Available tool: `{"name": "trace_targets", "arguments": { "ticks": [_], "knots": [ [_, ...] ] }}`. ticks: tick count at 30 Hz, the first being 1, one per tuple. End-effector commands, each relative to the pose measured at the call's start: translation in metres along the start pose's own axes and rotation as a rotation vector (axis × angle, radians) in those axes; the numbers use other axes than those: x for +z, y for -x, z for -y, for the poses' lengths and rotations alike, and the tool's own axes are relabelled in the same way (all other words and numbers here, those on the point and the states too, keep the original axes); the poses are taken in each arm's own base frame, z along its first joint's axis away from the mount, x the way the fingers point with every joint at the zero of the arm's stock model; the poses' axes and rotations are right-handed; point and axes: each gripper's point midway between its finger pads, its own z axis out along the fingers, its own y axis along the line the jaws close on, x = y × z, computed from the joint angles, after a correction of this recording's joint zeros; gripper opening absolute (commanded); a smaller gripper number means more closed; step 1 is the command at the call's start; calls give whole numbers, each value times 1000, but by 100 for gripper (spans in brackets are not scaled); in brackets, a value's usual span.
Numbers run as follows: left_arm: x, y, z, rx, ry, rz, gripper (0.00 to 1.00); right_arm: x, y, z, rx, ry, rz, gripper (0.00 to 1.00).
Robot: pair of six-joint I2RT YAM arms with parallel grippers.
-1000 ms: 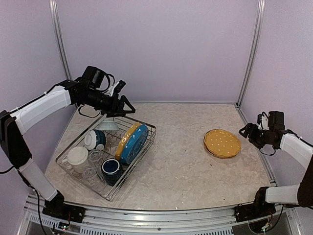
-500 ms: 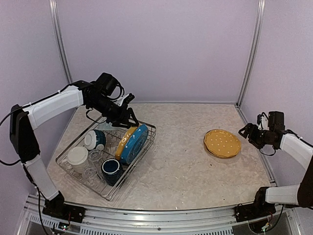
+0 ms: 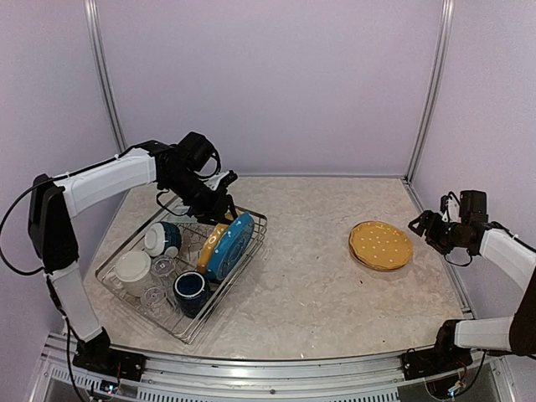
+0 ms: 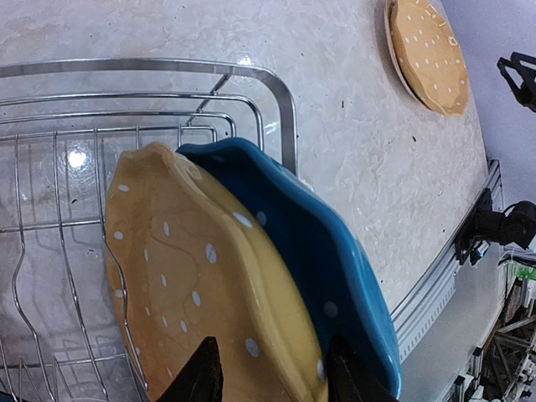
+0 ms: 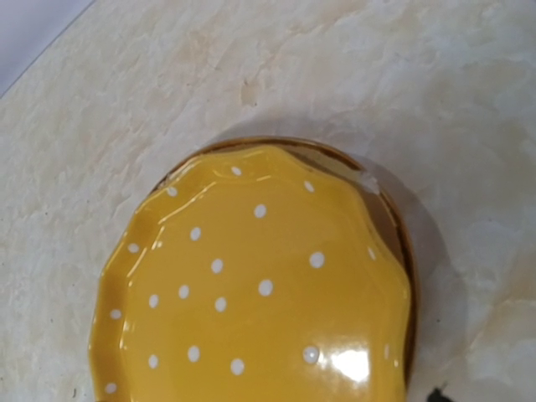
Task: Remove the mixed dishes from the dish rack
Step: Grab the plate from the dish rack.
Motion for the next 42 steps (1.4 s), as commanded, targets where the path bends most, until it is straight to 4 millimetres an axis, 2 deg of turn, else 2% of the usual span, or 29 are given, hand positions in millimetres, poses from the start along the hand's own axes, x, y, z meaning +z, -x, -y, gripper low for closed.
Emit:
{"name": "trace_targets", "arguments": {
  "ticks": [1,8,14,22,27,37,42],
  "knots": [
    [5,-5,-12,1,72,-35,41,-3,0,-5,-4,11,3,79],
    [-3,-1,-41,-1,213,-23,40,-4,0,-5,-9,10,5,79],
    [-13,2,-50,-1,246,-9,35,-6,3,-7,-14,10,8,79],
    [-5,-5,-47,-5,213,-61,35,-7,4,-7,-13,9,11,79],
    [-8,-4,-42,0,193,-53,23,-7,3,-6,-11,7,10,79],
    [-28,3,-25,12,155,-7,11,-6,5,-8,-3,13,14,79],
    [-37,7,-12,0,114,-4,4,-9,15,-15,-12,24,27,79]
  ]
}}
